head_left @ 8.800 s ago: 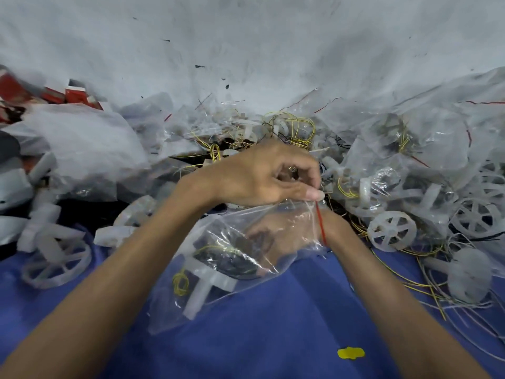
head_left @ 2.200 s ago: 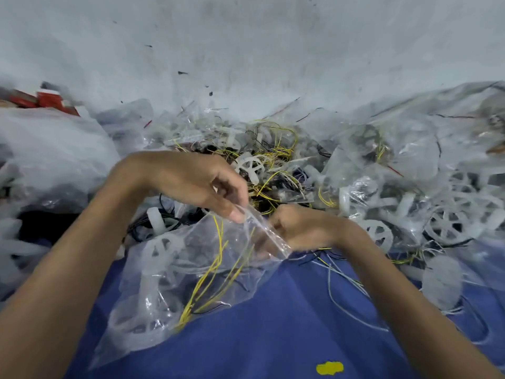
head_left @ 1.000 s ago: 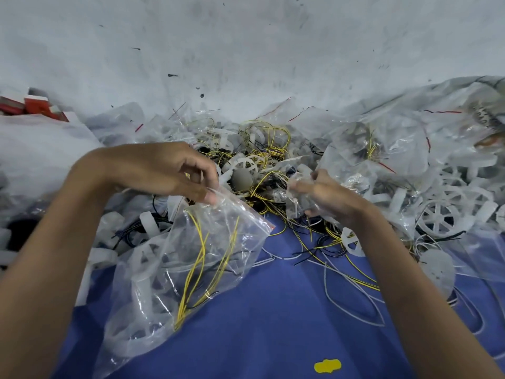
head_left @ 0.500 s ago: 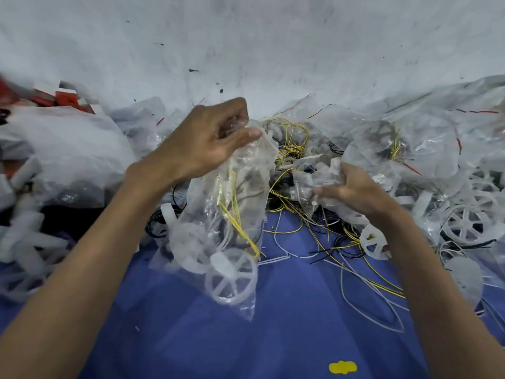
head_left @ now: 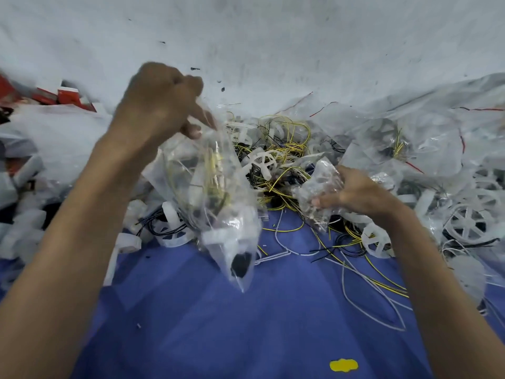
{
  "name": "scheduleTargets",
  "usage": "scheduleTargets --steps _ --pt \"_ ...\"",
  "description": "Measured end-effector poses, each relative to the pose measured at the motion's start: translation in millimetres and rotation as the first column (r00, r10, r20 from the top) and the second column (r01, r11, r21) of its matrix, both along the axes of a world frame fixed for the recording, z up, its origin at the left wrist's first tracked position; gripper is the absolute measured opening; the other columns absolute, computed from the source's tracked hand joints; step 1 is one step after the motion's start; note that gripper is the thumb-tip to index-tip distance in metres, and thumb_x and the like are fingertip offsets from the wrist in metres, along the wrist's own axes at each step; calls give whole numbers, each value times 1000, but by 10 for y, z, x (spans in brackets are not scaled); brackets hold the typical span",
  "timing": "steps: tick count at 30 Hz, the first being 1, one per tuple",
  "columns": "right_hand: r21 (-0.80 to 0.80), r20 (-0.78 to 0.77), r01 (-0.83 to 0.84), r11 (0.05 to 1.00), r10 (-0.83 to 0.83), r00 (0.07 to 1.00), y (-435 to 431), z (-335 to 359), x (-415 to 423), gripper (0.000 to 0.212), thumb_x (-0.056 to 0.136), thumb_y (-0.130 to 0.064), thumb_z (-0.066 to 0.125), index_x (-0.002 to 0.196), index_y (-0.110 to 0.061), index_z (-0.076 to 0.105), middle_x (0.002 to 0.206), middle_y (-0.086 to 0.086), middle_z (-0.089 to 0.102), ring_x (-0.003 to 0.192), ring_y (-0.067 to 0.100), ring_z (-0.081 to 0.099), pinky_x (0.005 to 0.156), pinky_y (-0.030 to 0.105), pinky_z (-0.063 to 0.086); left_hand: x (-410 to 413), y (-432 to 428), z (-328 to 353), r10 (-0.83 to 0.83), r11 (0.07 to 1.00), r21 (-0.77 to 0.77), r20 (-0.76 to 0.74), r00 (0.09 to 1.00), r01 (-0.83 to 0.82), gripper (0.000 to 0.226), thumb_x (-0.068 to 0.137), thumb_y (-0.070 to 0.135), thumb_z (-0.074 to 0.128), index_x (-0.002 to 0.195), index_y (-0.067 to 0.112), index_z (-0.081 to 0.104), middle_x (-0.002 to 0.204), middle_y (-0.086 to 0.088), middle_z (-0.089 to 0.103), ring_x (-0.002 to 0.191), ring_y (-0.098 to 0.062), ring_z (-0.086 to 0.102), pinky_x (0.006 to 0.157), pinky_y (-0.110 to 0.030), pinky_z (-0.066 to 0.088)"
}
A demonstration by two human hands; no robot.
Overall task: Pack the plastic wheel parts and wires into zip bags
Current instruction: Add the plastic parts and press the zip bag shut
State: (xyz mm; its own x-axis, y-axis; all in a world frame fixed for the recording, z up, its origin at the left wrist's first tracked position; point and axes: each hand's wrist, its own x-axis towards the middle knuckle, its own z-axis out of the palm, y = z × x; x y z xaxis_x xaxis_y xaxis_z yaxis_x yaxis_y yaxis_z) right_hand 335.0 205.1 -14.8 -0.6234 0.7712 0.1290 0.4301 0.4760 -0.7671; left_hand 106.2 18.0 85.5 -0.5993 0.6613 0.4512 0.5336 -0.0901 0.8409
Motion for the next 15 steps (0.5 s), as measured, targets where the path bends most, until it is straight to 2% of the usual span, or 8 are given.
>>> scheduleTargets --steps 2,4,6,8,10,11,13,15 --pt "69 51 27 997 -31 998 12 -18 1 25 63 -12 81 75 -13 59 68 -1 60 57 10 52 47 17 40 39 -76 54 -29 997 72 -26 999 31 28 96 26 49 76 7 54 68 -5 72 35 -17 55 50 -25 51" --pt "75 44 34 997 -37 998 25 -34 4 23 63 -10 80 70 -13 58 68 0 61 60 13 54 52 23 43 150 -150 79 -136 990 19 -109 985 139 27 95 32 53 80 10 56 73 0 74 45 -21 64 54 -32 53" --pt "37 -9 22 999 -22 1000 38 -54 -9 22 63 -6 80 74 -13 62 75 2 67 66 15 59 61 27 47 263 -184 69 -330 937 -195 -227 916 290 27 85 45 60 84 17 59 79 11 74 56 -13 69 53 -24 48" --pt "-4 -89 -4 1000 4 996 26 -90 -60 25 66 -1 79 78 -17 62 81 2 68 73 15 61 70 24 49 317 -185 37 -531 817 -453 -351 771 356 37 73 58 62 94 27 63 89 21 71 72 6 66 62 -11 47" --pt "-20 -151 -6 1000 3 988 -8 -153 -140 24 71 -2 77 81 -16 61 83 4 67 79 15 62 73 21 51 286 -158 -11 -647 707 -632 -399 650 316 50 67 62 65 110 35 60 104 27 65 95 17 56 74 5 37" --pt "-19 -156 4 1000 -7 988 -23 -177 -166 21 73 -6 77 82 -16 60 83 1 66 79 13 62 71 15 51 258 -164 -28 -677 664 -695 -401 617 277 60 62 63 66 117 39 56 111 31 59 103 20 49 78 8 32" --pt "-65 -104 -53 996 46 994 -47 -198 -167 22 70 -22 79 84 -21 62 85 -7 67 80 6 63 66 7 47 152 -164 -51 -690 625 -759 -430 582 181 75 53 66 66 124 47 49 119 38 49 111 21 42 82 5 29" --pt "-153 31 -198 968 205 978 -69 -204 -143 36 64 -35 81 95 -30 65 98 -17 68 92 -2 62 77 7 44 58 -162 -57 -696 600 -790 -437 569 128 63 58 61 70 118 53 50 112 42 47 105 23 42 84 1 28"
